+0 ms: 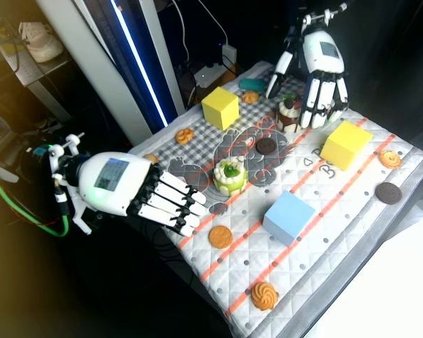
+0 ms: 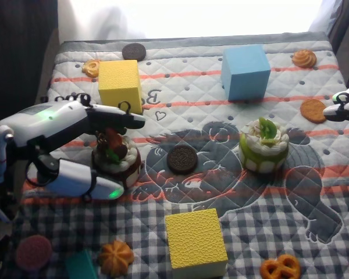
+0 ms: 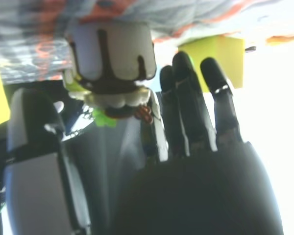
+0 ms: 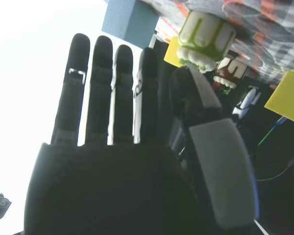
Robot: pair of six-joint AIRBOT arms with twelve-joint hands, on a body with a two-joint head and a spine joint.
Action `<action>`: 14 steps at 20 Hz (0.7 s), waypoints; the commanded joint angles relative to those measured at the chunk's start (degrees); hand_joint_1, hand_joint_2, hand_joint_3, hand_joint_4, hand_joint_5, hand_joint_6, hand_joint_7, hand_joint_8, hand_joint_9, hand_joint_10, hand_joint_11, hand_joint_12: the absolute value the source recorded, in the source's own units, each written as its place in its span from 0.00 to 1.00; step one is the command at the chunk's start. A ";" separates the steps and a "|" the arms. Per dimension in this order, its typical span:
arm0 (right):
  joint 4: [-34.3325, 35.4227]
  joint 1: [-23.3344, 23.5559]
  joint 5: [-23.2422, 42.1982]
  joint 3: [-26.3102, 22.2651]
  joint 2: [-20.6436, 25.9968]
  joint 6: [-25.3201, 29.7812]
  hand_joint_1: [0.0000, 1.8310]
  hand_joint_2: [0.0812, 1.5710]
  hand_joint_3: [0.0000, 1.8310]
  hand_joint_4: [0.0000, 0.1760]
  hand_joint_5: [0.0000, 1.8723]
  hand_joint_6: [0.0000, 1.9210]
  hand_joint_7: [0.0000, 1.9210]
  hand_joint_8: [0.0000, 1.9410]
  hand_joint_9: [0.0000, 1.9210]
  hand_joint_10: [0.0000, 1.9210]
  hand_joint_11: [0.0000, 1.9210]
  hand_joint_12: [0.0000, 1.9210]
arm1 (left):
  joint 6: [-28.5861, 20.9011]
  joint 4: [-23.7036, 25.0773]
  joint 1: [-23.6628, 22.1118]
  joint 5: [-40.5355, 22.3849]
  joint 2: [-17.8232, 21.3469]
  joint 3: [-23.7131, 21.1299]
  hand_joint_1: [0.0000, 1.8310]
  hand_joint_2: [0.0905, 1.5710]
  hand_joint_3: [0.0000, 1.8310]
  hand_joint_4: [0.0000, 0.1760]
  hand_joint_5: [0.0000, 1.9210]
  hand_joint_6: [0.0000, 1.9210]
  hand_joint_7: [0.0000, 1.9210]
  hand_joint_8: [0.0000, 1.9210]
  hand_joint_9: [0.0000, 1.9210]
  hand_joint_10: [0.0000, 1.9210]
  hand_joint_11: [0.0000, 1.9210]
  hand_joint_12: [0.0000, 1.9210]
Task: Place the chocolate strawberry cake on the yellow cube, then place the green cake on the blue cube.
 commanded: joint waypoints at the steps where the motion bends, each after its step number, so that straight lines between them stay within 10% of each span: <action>1: 0.77 0.23 6.76 0.23 0.29 0.15 0.44 0.88 0.00 0.00 0.35 0.00 0.31 0.00 0.31 0.00 0.18 0.35 | -0.22 0.16 -0.82 -6.02 -0.16 0.25 0.52 0.51 0.00 0.99 0.21 0.00 0.34 0.01 0.39 0.04 0.07 0.57; 4: 0.77 0.04 6.76 0.22 0.27 0.33 0.46 0.87 0.00 0.00 0.35 0.00 0.31 0.00 0.31 0.00 0.17 0.39 | -0.22 -0.15 -1.01 -6.14 -0.24 0.29 0.57 0.52 0.00 0.97 0.21 0.00 0.39 0.00 0.37 0.16 0.04 0.70; 6: 0.78 -0.17 6.77 0.22 0.27 0.54 0.43 0.88 0.00 0.00 0.35 0.00 0.31 0.00 0.31 0.00 0.17 0.38 | -0.23 -0.23 -1.03 -6.85 -0.01 0.09 0.62 0.56 0.00 0.75 0.27 0.00 0.46 0.02 0.32 0.46 0.06 0.75; 10: 0.80 -0.20 6.77 0.22 0.28 0.64 0.40 0.89 0.00 0.00 0.35 0.00 0.31 0.00 0.32 0.00 0.19 0.39 | -0.23 -0.21 -2.02 -8.15 1.15 -0.56 0.64 0.60 0.00 0.36 0.37 0.00 0.52 0.03 0.25 0.58 0.00 0.85; 11: 0.80 -0.21 6.77 0.22 0.27 0.65 0.40 0.88 0.00 0.00 0.35 0.00 0.31 0.00 0.32 0.00 0.19 0.37 | -0.23 -0.21 -2.30 -8.41 1.44 -0.61 0.72 0.66 0.00 0.17 0.39 0.00 0.52 0.41 0.25 0.58 0.00 0.85; 12: 0.80 -0.22 6.77 0.22 0.26 0.66 0.41 0.88 0.00 0.00 0.35 0.00 0.31 0.00 0.31 0.00 0.19 0.34 | -0.23 -0.21 -2.61 -8.56 1.60 -0.60 0.73 0.69 0.01 0.14 0.40 0.00 0.48 0.55 0.26 0.63 0.00 0.84; 14: 0.81 -0.22 6.78 0.22 0.24 0.68 0.43 0.87 0.00 0.00 0.36 0.00 0.32 0.00 0.32 0.00 0.21 0.33 | -0.23 -0.53 -3.26 -9.10 1.71 -0.41 0.61 0.63 0.00 0.17 0.42 0.00 0.38 0.42 0.21 0.73 0.02 0.84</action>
